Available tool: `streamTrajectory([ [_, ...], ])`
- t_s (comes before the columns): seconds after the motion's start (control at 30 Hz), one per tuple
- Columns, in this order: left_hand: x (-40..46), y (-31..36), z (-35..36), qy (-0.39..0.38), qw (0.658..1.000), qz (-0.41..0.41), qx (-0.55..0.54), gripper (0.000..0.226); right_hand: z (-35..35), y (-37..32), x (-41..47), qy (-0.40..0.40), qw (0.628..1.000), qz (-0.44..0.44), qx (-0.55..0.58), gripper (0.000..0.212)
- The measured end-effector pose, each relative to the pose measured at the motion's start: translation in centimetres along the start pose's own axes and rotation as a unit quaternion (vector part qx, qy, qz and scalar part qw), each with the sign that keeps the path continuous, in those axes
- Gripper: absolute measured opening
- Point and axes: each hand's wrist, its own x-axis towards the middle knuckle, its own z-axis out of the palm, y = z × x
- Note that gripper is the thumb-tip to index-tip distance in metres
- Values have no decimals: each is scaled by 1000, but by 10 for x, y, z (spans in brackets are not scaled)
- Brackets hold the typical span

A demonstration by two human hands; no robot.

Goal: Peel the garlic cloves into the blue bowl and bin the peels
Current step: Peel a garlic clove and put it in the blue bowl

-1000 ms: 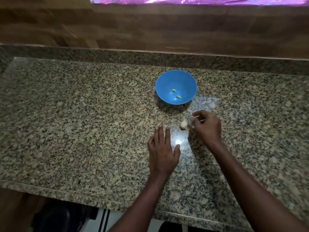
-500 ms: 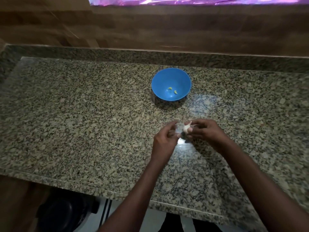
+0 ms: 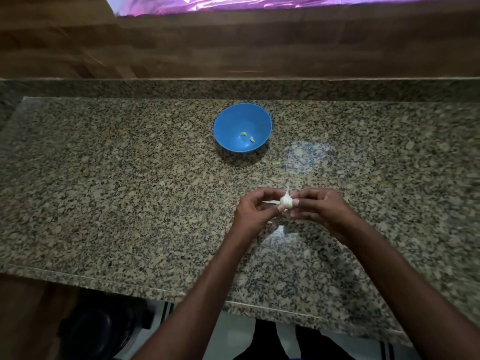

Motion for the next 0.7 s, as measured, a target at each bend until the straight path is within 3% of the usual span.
streamTrajectory([
  [0.17, -1, 4, 1, -26, 1000, 1, -3, 38, -4, -15, -1, -32, 994, 28, -101, 22],
  [0.33, 0, 8, -3, -57, 998, -8, 30, 34, -7, -29, -1, -79, 991, 70, -87, 16],
  [0.53, 2, 6, -7, -64, 995, -25, 66, 35, -1, -20, 1, -66, 990, 63, -110, 11],
  [0.7, 3, 8, -5, -51, 995, -24, 87, 37, 6, -1, 1, -19, 998, 56, -32, 8],
])
